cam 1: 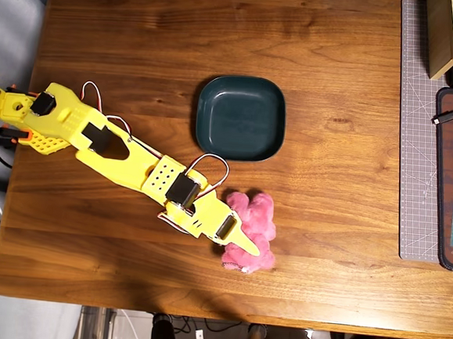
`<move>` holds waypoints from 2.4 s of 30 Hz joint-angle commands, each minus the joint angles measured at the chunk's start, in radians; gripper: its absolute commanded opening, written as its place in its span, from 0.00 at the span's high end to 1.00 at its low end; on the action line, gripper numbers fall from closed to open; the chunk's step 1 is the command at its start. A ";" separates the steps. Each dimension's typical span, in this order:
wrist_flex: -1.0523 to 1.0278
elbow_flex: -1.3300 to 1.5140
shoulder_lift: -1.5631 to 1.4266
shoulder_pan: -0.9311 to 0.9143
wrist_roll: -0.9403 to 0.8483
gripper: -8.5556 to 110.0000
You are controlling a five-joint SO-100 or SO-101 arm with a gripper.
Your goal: Grasp a strawberry bear and put it in the bin.
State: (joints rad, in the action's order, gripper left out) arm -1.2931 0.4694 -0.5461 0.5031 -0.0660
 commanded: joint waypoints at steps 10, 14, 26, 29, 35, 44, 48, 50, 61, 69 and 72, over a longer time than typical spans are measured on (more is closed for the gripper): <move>-0.212 -0.615 0.284 -0.072 0.011 0.63; -0.218 -0.615 0.284 -0.074 0.011 0.64; -0.239 -0.617 0.284 -0.057 0.008 0.71; -0.261 -0.617 0.284 -0.046 -0.002 0.71; -0.278 -0.617 0.284 -0.028 0.011 0.81; -0.287 -0.617 0.284 -0.025 0.011 0.93; -0.341 -0.617 0.253 -0.038 0.020 0.93; -0.394 -0.617 0.202 -0.060 0.061 0.93; -0.500 -0.614 -0.049 -0.137 0.284 0.93; -0.500 -0.611 -0.132 -0.172 0.296 0.93; -0.500 -0.612 -0.167 -0.190 0.296 0.93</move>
State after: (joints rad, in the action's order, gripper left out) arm -1.7457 -0.0905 -0.5875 0.3344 0.2209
